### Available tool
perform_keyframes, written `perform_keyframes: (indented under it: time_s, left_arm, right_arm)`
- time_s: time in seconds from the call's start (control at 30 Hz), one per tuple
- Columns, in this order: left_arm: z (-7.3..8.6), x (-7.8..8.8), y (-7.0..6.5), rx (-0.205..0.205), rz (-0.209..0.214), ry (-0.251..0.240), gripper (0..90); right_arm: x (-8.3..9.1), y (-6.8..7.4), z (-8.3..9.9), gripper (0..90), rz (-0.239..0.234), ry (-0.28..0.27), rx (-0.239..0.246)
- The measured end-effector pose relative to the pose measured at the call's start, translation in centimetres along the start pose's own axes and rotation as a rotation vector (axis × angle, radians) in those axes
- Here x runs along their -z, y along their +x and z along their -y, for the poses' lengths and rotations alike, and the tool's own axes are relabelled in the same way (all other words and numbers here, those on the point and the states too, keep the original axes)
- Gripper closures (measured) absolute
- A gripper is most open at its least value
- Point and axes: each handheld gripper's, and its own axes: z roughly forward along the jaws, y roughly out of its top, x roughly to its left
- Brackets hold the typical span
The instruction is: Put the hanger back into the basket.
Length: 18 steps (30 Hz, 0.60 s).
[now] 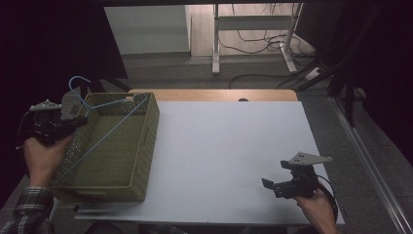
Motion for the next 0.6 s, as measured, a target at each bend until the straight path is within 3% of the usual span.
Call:
perform_keyframes:
  time_s: [0.23, 0.5, 0.6]
  left_arm:
    - [1.4, -2.8, 0.3, 0.021, 0.005, 0.017, 87.4]
    - [3.0, -6.3, -0.2, 0.028, 0.012, 0.127, 87.0]
    - [3.2, -6.8, -0.5, -0.004, -0.02, 0.175, 86.1]
  right_arm:
    - [-0.4, 0.2, 0.2, 1.2, -0.002, 0.022, 0.013]
    - [-0.8, 0.2, 0.4, 1.2, -0.004, 0.04, 0.022]
    - [-0.9, 0.2, 0.5, 1.2, -0.004, 0.048, 0.025]
